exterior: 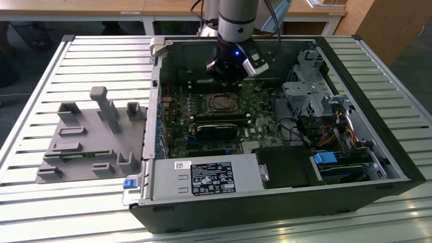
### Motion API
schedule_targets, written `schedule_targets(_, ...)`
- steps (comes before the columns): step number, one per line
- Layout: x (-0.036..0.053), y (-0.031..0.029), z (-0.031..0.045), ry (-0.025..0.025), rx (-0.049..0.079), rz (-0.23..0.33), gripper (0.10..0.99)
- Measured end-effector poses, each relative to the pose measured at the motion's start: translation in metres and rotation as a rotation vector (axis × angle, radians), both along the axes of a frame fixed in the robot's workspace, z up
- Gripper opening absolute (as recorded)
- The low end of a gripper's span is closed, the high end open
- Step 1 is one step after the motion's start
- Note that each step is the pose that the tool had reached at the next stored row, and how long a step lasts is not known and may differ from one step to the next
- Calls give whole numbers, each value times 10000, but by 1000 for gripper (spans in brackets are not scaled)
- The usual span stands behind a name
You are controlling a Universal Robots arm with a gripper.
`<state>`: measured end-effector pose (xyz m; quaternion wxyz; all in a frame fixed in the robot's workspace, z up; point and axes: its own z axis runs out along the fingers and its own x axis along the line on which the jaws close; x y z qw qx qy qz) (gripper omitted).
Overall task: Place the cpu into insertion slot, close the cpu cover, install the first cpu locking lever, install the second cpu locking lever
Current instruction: 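Install the first cpu locking lever, then install the second cpu locking lever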
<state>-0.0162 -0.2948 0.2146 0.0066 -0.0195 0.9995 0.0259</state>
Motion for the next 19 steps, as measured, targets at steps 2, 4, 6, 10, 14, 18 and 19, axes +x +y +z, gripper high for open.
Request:
schedule_targets(2, 0, -7, -1, -1, 2, 0, 106)
schedule_targets(4, 1, -9, -1, -1, 1, -2, 106)
schedule_targets(6, 1, -15, 0, 0, -1, 0, 106)
schedule_targets(10, 2, -34, 0, 0, 0, 0, 106)
schedule_targets(14, 2, -64, 0, 0, 1, 0, 106)
schedule_targets(18, 2, -94, 0, 0, 1, 0, 106)
schedule_targets(19, 2, -105, 0, 0, 1, 0, 106)
